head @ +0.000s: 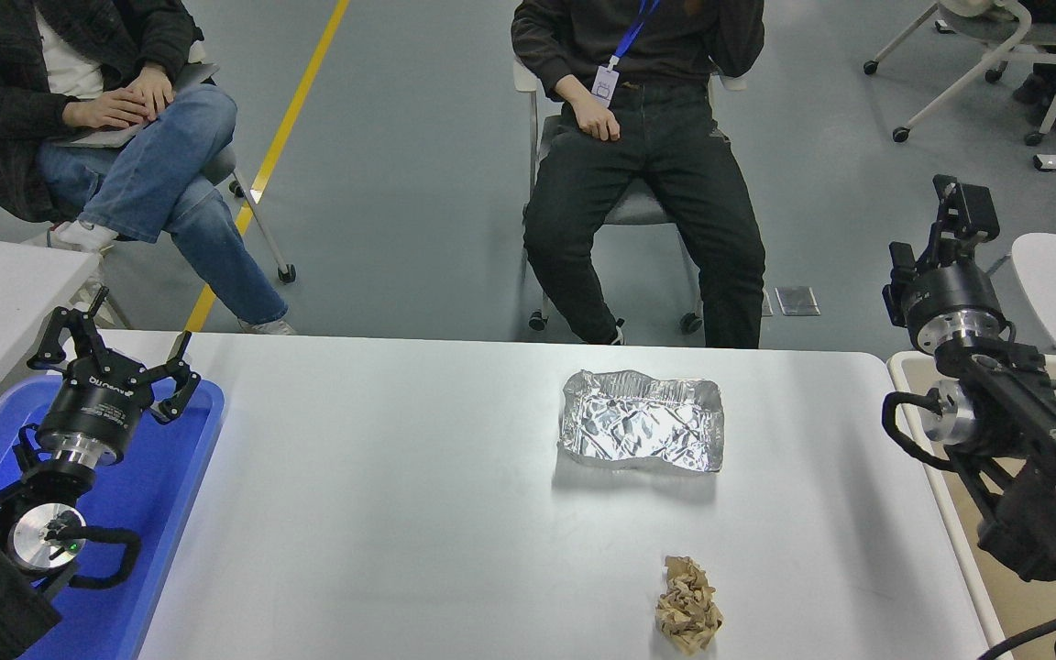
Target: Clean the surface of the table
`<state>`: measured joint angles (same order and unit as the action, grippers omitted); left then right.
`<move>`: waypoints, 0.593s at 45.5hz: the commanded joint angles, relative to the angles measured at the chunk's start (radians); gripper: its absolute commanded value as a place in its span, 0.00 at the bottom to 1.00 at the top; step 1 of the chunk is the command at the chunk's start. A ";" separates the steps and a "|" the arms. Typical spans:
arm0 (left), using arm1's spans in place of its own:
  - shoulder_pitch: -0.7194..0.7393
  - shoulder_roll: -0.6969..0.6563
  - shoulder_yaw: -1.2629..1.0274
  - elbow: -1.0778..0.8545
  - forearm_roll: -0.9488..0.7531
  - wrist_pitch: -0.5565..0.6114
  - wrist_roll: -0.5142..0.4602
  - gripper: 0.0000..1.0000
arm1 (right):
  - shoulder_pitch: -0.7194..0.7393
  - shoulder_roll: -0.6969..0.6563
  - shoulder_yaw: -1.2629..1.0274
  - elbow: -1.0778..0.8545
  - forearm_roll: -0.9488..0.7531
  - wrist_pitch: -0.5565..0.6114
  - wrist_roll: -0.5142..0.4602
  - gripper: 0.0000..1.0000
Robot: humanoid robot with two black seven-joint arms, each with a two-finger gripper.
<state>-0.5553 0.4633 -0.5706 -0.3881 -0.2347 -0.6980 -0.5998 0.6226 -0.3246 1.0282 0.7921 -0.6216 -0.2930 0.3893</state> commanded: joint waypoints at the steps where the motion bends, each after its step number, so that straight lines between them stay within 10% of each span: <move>1: 0.000 0.000 0.000 0.000 0.000 0.000 0.000 1.00 | -0.015 0.004 -0.004 -0.001 -0.001 0.002 0.022 0.98; 27: 0.000 0.000 0.000 0.000 0.000 0.000 0.000 1.00 | 0.166 -0.264 -0.581 -0.005 0.169 -0.003 0.019 0.98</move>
<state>-0.5553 0.4639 -0.5706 -0.3881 -0.2347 -0.6980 -0.5998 0.6764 -0.4321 0.7898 0.7865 -0.5815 -0.2952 0.4080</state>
